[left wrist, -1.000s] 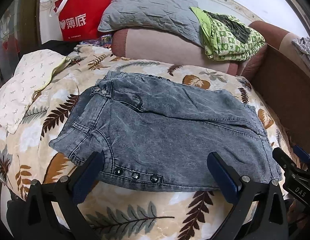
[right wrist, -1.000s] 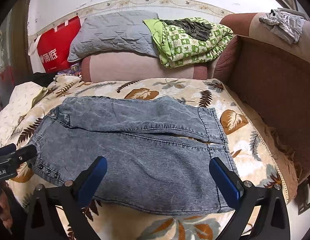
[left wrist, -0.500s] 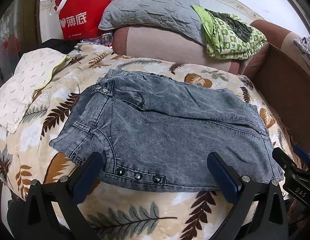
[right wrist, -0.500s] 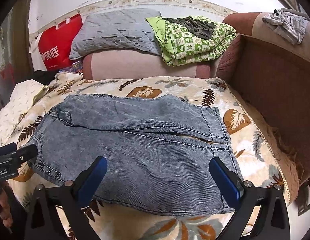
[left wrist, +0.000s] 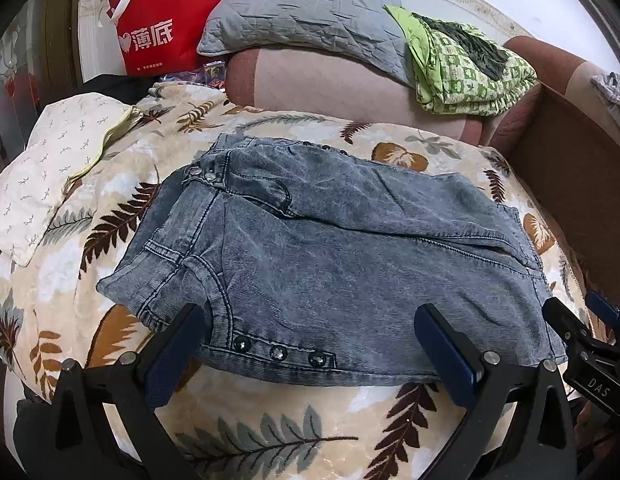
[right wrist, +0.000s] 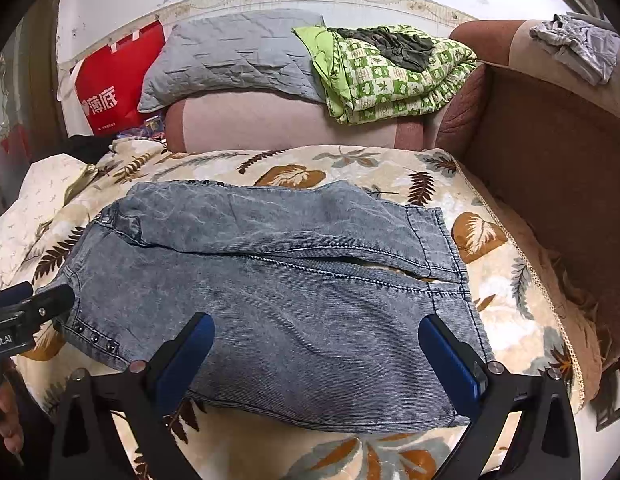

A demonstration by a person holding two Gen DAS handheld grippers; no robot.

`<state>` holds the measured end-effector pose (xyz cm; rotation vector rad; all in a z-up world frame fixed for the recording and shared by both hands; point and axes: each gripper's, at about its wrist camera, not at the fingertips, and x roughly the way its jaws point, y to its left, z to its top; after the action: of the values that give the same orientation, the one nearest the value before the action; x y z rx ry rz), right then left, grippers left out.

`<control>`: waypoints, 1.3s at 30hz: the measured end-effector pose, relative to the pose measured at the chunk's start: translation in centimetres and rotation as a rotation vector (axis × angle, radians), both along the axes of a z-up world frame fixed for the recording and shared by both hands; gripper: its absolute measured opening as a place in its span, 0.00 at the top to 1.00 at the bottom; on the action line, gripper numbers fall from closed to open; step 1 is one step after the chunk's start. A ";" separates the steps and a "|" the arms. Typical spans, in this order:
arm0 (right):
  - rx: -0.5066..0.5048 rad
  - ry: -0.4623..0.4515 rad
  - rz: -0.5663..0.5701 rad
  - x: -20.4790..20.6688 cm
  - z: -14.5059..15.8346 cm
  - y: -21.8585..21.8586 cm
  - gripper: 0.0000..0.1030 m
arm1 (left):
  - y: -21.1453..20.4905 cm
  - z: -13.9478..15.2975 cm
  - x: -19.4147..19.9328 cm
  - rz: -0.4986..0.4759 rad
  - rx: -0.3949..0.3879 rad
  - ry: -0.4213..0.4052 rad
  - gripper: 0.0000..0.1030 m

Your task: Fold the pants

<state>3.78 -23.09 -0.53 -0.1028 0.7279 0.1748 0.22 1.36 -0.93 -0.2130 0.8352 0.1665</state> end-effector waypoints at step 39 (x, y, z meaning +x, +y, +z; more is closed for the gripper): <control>0.132 0.205 -0.045 0.1 -4.5 -4.8 0.00 | 12.5 -4.9 -3.0 0.396 -0.215 0.096 0.00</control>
<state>3.89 -27.92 -5.07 0.0584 0.9199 0.1920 -2.82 13.86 -5.82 -0.5768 0.9002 0.4610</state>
